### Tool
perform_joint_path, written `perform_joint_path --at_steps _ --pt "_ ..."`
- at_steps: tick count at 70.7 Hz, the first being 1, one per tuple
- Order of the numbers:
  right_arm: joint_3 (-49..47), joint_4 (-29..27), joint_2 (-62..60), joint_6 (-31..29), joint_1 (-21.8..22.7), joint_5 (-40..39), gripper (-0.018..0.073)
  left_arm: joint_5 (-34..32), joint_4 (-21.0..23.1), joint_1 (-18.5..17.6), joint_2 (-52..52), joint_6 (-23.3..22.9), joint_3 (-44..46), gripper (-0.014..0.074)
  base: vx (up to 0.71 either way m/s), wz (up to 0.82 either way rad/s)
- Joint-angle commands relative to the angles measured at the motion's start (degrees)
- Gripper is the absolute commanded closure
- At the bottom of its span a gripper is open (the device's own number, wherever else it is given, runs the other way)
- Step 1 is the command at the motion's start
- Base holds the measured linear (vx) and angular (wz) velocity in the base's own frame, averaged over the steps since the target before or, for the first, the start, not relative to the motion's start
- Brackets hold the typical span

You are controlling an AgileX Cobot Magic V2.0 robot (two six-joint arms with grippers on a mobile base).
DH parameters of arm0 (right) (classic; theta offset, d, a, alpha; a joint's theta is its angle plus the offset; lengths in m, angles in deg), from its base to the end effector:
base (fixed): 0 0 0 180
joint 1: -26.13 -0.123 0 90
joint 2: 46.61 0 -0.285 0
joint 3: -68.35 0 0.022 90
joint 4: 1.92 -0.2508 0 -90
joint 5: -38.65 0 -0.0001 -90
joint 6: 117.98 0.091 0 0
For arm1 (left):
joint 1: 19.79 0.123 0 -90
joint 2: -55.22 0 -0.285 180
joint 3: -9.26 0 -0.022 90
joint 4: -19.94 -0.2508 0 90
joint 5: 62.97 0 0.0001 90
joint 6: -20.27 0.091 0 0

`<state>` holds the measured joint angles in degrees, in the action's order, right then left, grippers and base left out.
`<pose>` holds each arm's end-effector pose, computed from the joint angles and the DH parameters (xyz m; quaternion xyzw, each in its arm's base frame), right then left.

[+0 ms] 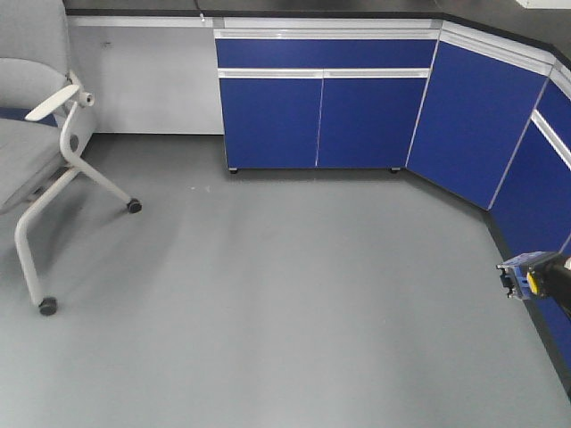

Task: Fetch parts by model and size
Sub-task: 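Drive the base to the bench with the red tray, holding both switches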

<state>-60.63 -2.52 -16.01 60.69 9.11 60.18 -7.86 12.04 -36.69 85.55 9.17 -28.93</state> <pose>0.0842 0.0262 0.3056 -0.1223 0.7738 0.0893 0.6150 0.0554 -0.0061 0.3294 0.0525 0.8778 -0.0476 0.4738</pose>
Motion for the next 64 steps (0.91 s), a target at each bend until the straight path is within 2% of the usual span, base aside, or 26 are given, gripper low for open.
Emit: perform_joint_path --at_steps 1,17,28,64 --pt "-1.73 0.30 0.20 -0.76 0.09 -4.83 0.0566 -4.23 -0.36 -0.19 0.57 -0.27 1.33 0.0594 0.51 -0.04" --pt "-1.73 0.30 0.20 -0.76 0.09 -4.83 0.0566 -4.23 -0.36 -0.19 0.57 -0.27 1.33 0.0594 0.47 -0.07" --pt "-1.73 0.30 0.20 -0.76 0.09 -4.83 0.0566 -4.23 -0.36 -0.19 0.57 -0.27 1.33 0.0594 0.40 -0.46" --pt "-1.73 0.30 0.20 -0.76 0.09 -4.83 0.0566 -4.18 -0.41 -0.19 0.57 -0.27 1.33 0.0594 0.28 -1.01"
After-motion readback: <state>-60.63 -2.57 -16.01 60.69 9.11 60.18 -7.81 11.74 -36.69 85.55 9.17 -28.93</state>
